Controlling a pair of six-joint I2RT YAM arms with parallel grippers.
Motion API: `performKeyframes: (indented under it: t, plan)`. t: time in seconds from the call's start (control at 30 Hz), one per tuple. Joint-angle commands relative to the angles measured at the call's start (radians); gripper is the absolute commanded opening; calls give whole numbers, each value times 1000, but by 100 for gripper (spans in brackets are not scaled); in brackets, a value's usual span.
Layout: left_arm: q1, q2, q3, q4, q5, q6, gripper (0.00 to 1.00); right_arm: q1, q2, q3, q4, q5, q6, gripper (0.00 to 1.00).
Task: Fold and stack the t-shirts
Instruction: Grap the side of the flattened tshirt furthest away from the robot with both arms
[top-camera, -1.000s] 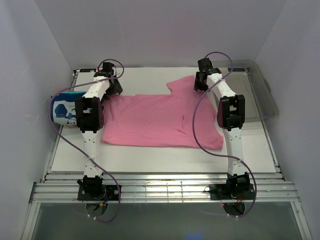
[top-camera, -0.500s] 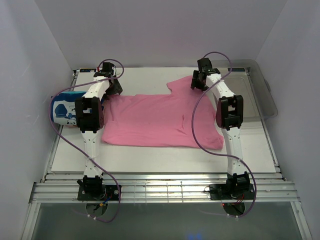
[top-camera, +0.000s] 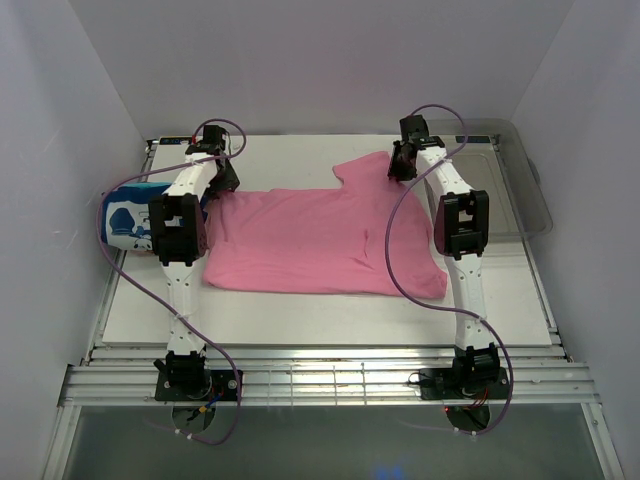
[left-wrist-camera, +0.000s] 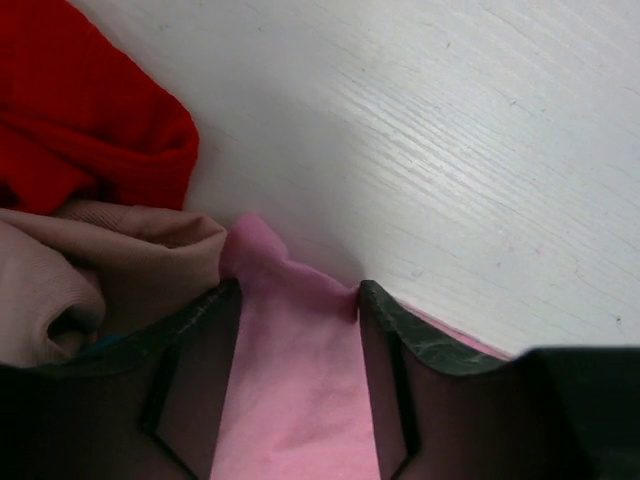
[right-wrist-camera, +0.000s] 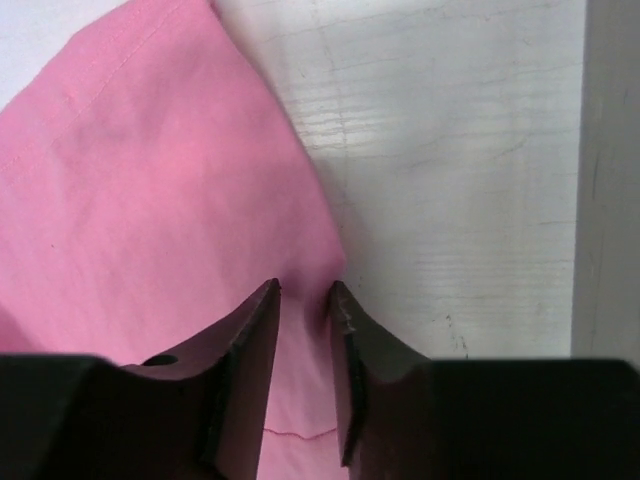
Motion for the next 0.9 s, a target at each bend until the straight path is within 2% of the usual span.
performKeyframes:
  t: [0.0,0.03,0.07,0.13,0.17,0.3,0.47,0.87]
  plan:
    - [10,-3,-39,-32,19,-10,59,-1,5,-18,-16,-17,15,31]
    - [10,-4,-40,-32,19,-8,52,-1,2,-21,-14,-16,15,20]
    - [10,-3,-40,-32,19,-8,41,-1,-3,-31,-14,-16,13,17]
    - [10,-4,-40,-32,21,-6,31,-1,-12,-43,-11,-13,12,9]
    - [11,-3,-43,-32,22,-6,22,-1,-15,-54,-11,-12,10,8]
    - [11,-1,-49,-35,36,-8,11,-1,-44,-90,-11,-8,4,8]
    - [10,-18,-75,-35,50,1,6,0,-119,-175,4,37,1,8]
    - [3,-138,-152,-17,30,37,7,20,-384,-409,33,57,13,8]
